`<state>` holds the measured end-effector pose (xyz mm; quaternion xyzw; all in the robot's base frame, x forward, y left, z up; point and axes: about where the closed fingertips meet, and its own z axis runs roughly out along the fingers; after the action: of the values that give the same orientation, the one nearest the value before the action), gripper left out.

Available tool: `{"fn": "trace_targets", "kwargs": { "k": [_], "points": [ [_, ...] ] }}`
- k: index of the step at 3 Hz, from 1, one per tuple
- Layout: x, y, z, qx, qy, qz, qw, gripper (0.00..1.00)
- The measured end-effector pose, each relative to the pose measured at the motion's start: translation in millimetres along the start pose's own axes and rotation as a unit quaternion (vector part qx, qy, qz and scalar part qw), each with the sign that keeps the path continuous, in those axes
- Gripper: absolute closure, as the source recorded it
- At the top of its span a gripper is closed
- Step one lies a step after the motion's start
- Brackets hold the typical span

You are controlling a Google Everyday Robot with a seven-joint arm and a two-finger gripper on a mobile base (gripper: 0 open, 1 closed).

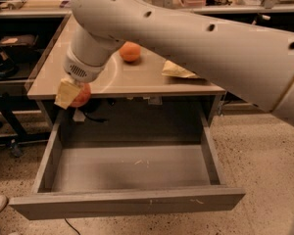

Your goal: Pick apple from top drawer and place on counter

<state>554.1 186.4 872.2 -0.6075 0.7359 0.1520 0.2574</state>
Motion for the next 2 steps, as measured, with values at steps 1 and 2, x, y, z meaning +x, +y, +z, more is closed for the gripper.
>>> {"fn": "trace_targets", "kwargs": {
  "k": [1,2],
  "points": [
    [-13,-29,-5,0.01,0.01,0.003,0.9999,1.0],
    [-14,-61,-3,0.015,0.02,0.016,0.9996,1.0]
  ]
}}
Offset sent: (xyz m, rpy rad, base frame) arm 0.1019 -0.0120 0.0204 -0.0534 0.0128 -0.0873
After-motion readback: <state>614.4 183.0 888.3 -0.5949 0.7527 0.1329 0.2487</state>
